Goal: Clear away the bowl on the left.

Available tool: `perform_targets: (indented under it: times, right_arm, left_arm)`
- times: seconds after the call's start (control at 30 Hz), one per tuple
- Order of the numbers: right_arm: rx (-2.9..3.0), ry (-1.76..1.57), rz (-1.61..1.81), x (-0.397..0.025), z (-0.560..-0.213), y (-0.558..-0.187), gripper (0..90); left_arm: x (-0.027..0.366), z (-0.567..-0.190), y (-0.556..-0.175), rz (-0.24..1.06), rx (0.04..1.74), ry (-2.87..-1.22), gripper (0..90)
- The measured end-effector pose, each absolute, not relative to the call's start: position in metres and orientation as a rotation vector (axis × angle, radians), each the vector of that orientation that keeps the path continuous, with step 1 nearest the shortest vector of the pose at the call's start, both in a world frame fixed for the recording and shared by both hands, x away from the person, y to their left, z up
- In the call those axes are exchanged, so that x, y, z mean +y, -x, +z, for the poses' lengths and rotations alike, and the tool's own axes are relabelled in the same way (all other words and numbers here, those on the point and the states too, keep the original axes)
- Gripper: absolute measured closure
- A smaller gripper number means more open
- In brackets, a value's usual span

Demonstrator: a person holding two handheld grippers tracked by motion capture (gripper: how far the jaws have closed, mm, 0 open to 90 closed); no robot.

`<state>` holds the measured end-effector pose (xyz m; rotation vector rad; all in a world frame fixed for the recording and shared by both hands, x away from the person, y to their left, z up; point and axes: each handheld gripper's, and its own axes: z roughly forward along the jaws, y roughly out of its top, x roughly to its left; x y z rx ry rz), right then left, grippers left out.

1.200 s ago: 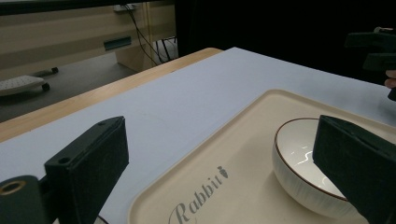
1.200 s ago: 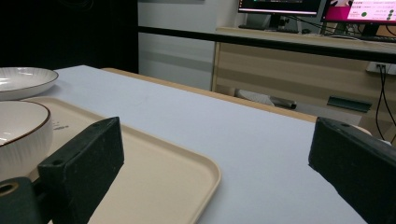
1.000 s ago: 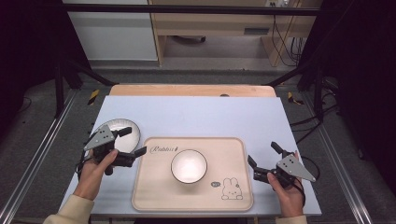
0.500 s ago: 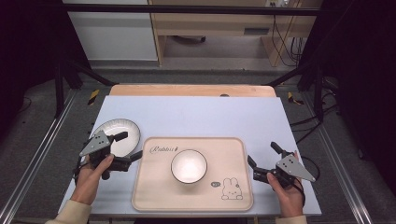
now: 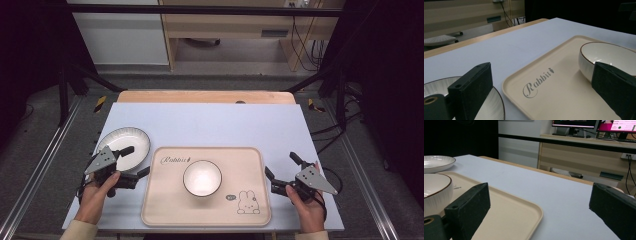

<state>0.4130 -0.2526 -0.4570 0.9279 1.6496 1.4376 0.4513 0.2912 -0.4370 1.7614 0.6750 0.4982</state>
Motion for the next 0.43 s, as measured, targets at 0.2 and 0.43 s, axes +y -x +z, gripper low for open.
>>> perform_targets:
  times: [0.2, 0.43]
  right_arm:
    - [1.651, -0.93, 1.437, -0.252, -0.457, -0.413, 3.7]
    - [1.652, -0.927, 1.446, -0.251, -0.457, -0.414, 3.7]
  left_arm:
    - [0.3, -0.445, -0.446, 0.527, 0.697, -1.747, 3.6]
    - [0.308, -0.451, -0.438, 0.555, 0.713, -1.768, 3.6]
